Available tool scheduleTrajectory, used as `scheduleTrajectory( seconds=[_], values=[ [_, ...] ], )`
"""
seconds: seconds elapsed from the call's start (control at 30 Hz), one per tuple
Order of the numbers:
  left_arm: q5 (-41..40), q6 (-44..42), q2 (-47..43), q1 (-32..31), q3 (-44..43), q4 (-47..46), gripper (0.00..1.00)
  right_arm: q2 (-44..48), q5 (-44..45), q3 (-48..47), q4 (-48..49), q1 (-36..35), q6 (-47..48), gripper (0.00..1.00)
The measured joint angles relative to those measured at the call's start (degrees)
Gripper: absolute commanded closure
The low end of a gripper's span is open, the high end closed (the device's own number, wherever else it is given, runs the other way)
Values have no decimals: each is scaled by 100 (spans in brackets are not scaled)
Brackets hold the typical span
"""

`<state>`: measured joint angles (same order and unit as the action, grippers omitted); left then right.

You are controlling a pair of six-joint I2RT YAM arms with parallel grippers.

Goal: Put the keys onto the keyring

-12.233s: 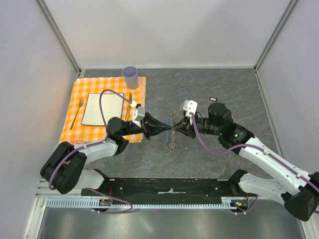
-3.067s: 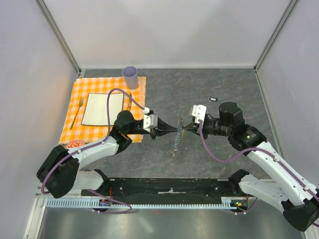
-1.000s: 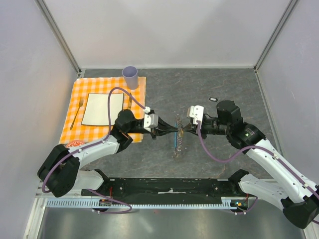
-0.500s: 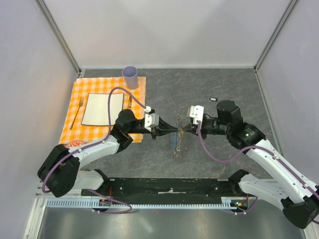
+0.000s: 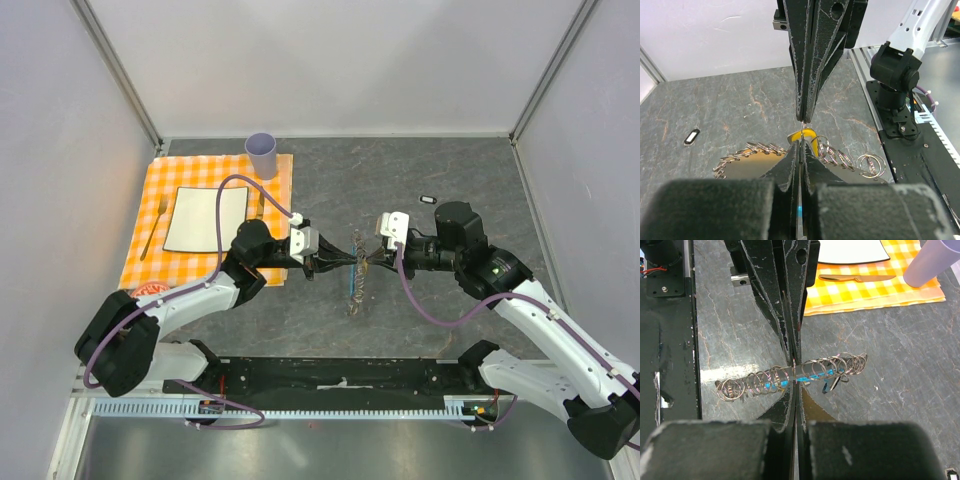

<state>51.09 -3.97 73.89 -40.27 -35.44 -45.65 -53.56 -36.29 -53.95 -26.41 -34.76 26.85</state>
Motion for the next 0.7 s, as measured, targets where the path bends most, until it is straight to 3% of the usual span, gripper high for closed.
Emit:
scheduleTrajectory(
  seconds=[0.7],
  values=[
    [55, 4, 0, 0, -31, -72, 98, -17, -236, 0, 127, 0, -37, 100]
  ],
)
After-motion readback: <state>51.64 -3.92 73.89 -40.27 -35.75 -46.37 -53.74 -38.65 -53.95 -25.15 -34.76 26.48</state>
